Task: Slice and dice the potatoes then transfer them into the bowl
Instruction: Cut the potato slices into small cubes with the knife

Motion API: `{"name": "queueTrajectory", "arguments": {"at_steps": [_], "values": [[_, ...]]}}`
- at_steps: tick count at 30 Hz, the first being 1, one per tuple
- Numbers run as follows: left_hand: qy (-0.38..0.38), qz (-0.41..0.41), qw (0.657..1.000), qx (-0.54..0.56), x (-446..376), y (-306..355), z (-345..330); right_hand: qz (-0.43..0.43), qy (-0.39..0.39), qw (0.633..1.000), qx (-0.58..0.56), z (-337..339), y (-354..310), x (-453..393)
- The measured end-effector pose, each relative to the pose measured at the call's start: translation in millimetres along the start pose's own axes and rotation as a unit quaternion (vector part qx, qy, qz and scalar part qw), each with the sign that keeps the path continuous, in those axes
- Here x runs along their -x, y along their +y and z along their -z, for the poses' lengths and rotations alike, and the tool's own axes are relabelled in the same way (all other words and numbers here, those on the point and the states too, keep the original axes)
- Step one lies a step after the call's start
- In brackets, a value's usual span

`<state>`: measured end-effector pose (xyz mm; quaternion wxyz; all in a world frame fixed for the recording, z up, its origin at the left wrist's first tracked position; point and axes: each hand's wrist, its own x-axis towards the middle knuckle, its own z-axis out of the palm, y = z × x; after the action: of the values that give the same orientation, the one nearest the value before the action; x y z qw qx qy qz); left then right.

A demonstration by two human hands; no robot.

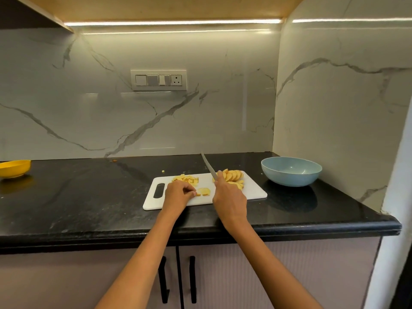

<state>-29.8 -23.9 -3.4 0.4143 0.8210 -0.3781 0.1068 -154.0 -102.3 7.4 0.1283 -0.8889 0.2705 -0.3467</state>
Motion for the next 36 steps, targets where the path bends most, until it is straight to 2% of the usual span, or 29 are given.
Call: {"name": "queueTrajectory", "arguments": {"at_steps": [3,7,9,13,15,18,20,22,24,26,30,33,34,36], "values": [[-0.008,-0.045,0.999,-0.022,-8.7,-0.3,-5.3,-0.002,0.010,1.000,-0.023,-1.1,3.5,-15.9],[-0.104,-0.152,0.983,0.015,-24.1,0.2,-15.2,-0.004,0.036,0.999,-0.029,-5.5,12.4,-43.0],[-0.121,-0.182,0.976,-0.013,-32.3,-4.3,-16.3,0.013,0.037,0.999,-0.021,-7.9,16.4,-54.4],[-0.053,-0.175,0.965,-0.190,-52.3,-19.1,-13.9,0.049,0.034,0.998,0.004,-16.6,25.0,-80.8],[-0.012,-0.167,0.960,-0.223,-60.3,-22.3,-13.3,0.051,0.037,0.998,0.016,-22.3,30.4,-95.6],[0.026,-0.105,0.982,-0.157,-68.0,-29.2,-9.0,0.049,0.060,0.997,-0.001,-24.2,36.5,-106.5],[0.025,-0.098,0.990,-0.104,-70.0,-35.0,-3.5,0.047,0.069,0.996,-0.019,-23.2,38.3,-107.5],[-0.028,-0.104,0.993,-0.045,-67.7,-36.0,4.5,0.046,0.074,0.996,-0.025,-22.0,39.5,-106.8],[-0.139,-0.075,0.987,0.019,-61.3,-31.8,14.3,0.046,0.078,0.996,-0.025,-21.3,39.9,-106.1],[-0.191,-0.052,0.980,0.018,-57.3,-31.2,18.5,0.046,0.082,0.995,-0.026,-20.8,40.0,-105.7],[-0.089,-0.073,0.987,-0.110,-56.7,-31.8,9.2,0.042,0.087,0.995,-0.029,-19.3,42.8,-104.7],[-0.014,-0.111,0.984,-0.137,-58.6,-27.4,-0.4,0.035,0.095,0.994,-0.035,-18.3,43.9,-105.1],[-0.007,-0.117,0.985,-0.130,-58.7,-25.5,-2.7,0.034,0.096,0.994,-0.038,-18.1,44.2,-105.6],[-0.054,-0.129,0.982,-0.124,-56.7,-22.9,-7.5,0.030,0.100,0.994,-0.045,-17.9,44.3,-105.9]]}}
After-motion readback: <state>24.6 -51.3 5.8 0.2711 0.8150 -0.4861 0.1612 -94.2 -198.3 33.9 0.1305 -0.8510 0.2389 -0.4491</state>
